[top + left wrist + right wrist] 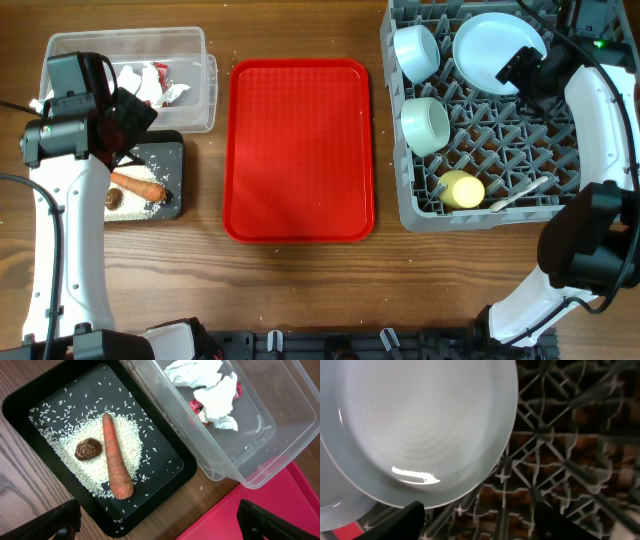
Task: Sort waste into correct bins and load items into the dishwasher rack
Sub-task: 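Lift the white plate and stand it upright in the rack's back corner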
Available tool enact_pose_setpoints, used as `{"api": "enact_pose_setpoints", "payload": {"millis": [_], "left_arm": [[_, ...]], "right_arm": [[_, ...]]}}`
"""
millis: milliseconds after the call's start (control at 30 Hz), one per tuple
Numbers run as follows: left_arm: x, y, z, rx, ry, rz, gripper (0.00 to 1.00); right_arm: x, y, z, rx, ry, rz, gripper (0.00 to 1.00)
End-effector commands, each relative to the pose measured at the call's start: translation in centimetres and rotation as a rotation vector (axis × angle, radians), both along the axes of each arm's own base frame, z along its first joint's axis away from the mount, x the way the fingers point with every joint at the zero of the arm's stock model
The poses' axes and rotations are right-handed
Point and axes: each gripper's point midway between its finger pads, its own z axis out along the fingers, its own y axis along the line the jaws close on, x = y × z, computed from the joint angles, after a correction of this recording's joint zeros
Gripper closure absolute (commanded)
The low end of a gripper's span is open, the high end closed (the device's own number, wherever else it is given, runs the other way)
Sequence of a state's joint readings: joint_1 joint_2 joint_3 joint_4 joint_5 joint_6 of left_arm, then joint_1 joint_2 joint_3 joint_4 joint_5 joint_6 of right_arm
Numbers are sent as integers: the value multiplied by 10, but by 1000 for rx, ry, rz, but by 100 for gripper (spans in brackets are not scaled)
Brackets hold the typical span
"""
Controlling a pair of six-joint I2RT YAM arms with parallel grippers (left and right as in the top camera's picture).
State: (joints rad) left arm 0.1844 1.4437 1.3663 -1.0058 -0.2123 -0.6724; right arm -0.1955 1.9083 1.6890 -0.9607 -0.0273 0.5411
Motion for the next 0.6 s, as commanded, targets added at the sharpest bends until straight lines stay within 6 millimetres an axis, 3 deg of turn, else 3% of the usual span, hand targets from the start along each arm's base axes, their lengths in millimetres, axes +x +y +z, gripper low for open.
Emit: {"api": "enact_pose_setpoints", "payload": {"millis": [0,133,233,333,367,500,567], "left_arm": [[1,3,1,2,-5,22,0],[1,3,1,2,-6,22,0],[1,3,1,2,-6,22,0],[1,3,1,2,-6,22,0],[1,3,1,2,-6,22,0],[1,3,1,2,-5,22,0],[1,3,1,2,-5,22,0]], "right_arm": [[-1,16,-3,102,10,-73,33],[-6,13,-10,91,35,-91,37],[4,11,-39,96,28,-113,39],[4,11,-56,103,50,-124,44],[4,12,-62,107,62,-123,48],[19,8,-59,95,1,-119,90],[27,7,-54,74,-33,-77,96]]}}
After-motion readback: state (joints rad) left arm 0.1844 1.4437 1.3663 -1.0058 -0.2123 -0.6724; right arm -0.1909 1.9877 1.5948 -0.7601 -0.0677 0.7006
